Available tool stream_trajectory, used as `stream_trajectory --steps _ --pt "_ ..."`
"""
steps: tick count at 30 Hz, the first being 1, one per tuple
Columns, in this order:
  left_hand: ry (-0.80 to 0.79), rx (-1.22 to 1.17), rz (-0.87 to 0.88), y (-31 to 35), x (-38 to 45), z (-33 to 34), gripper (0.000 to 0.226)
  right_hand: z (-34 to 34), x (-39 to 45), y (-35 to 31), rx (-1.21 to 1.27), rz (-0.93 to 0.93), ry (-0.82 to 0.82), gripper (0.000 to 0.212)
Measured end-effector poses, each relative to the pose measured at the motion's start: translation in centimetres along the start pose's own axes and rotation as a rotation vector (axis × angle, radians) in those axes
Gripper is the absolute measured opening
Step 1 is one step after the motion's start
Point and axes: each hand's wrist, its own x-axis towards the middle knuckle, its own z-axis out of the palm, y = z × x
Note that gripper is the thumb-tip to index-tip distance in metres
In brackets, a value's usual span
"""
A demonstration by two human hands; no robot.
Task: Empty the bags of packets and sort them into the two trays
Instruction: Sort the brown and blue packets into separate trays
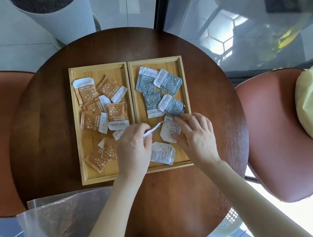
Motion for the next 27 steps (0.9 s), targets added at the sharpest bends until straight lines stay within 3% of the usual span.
stream_trajectory --steps 4,7,11,13,16,21,24,27 --pt "0.091 0.037 0.053 -0.1 0.6 0.0 0.016 0.3 -0.2 -0.1 -0.019 -0.067 0.070 0.032" --pt "0.013 0.132 0.131 -0.2 0.5 0.6 0.024 0.6 -0.3 -0.1 -0.038 -0.089 0.052 0.038" --pt "-0.132 0.195 0.125 -0.4 -0.3 1.2 0.037 0.8 -0.2 -0.1 0.012 -0.116 0.141 0.025" --pt "-0.121 0.181 0.110 -0.4 -0.8 1.3 0.040 0.6 -0.1 0.1 0.111 -0.110 0.158 0.021" --pt "-0.033 0.175 0.095 -0.4 -2.0 1.4 0.035 -0.1 0.1 -0.1 0.364 0.046 0.122 0.021" --pt "0.003 0.240 0.159 -0.8 -3.7 1.7 0.033 -1.2 0.3 -0.7 0.908 0.502 0.000 0.009" --pt "-0.056 0.284 0.206 -0.7 -4.0 1.9 0.021 -1.2 0.8 -0.6 1.058 0.671 -0.101 0.023" --pt "-0.132 0.299 0.171 -0.3 -3.8 2.0 0.023 -1.2 1.2 -0.7 1.048 0.703 -0.165 0.035"
